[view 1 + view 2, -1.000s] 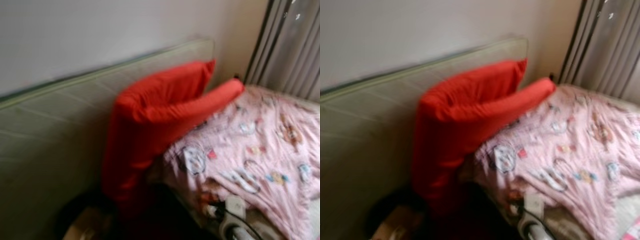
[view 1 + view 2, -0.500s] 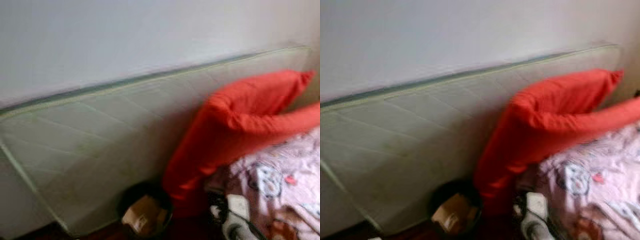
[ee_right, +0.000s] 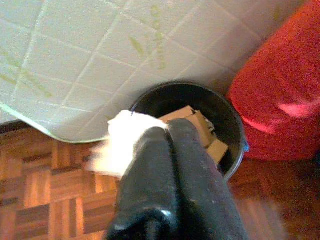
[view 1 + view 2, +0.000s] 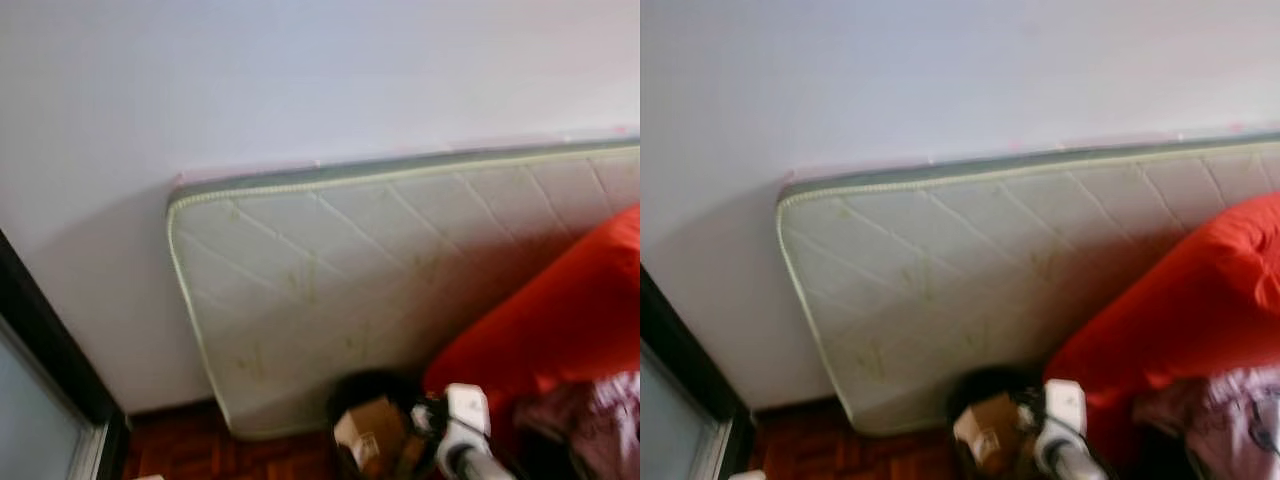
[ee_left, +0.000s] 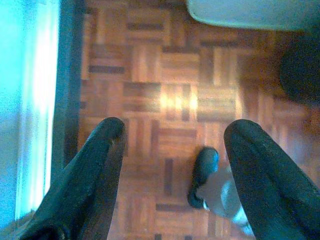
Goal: Clean up the room
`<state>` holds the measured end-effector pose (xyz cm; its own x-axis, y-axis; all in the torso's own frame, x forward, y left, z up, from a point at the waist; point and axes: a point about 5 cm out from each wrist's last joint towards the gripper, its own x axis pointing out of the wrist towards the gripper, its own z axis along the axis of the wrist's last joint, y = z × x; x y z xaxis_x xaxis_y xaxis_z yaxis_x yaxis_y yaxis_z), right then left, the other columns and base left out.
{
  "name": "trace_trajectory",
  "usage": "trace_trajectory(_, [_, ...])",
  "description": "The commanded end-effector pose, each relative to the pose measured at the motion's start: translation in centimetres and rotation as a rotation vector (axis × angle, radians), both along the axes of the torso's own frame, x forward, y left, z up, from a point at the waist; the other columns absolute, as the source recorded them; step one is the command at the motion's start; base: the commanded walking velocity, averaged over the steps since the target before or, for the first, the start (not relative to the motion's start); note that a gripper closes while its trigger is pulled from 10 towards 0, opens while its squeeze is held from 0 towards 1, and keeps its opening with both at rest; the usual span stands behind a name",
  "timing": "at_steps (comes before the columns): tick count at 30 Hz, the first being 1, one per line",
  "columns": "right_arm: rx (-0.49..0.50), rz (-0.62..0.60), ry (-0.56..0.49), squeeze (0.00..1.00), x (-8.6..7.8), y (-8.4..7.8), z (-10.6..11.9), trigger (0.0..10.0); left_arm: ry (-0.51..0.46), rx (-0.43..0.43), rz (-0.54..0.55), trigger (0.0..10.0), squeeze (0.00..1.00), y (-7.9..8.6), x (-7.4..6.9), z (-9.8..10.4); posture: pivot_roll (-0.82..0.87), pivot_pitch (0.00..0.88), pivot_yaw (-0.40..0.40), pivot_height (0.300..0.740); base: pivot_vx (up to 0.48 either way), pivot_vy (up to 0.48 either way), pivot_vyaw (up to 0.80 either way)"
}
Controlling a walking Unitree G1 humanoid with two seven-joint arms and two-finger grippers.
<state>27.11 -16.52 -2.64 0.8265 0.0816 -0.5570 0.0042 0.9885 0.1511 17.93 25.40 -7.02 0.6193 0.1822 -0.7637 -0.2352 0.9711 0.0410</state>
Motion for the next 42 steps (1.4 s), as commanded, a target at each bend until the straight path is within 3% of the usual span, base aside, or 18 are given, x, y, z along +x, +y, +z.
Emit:
trace_trajectory(1, [-0.025,-0.028,0.027,0.0,-0.8,-1.4,-0.5,10.0,-0.001,-0.02,-0.003,10.0,0.0,-0.8,0.2,-0.2,0.09,0.0,0.003,0.74,0.0,0.0,0.0])
trace_trajectory(17, [-0.069,0.005,0.017,0.0,-0.3,-2.4,0.0,10.0,-0.019,-0.047,0.026,10.0,0.0,-1.7,0.6,-0.2,0.08,0.0,-0.03,0.74,0.0,0.0,0.0])
trace_trajectory(23, [-0.057,0.025,0.005,0.0,-0.4,-1.9,0.0,10.0,-0.019,-0.027,0.041,10.0,0.0,-1.4,0.6,-0.1,0.08,0.0,-0.028,0.74,0.296,0.0,0.53])
trace_trajectory(42, [-0.064,0.011,0.001,0.0,-0.5,-1.8,-0.1,10.0,-0.028,-0.014,0.028,10.0,0.0,-0.9,0.8,0.1,0.08,0.0,-0.011,0.74,0.255,0.0,0.03])
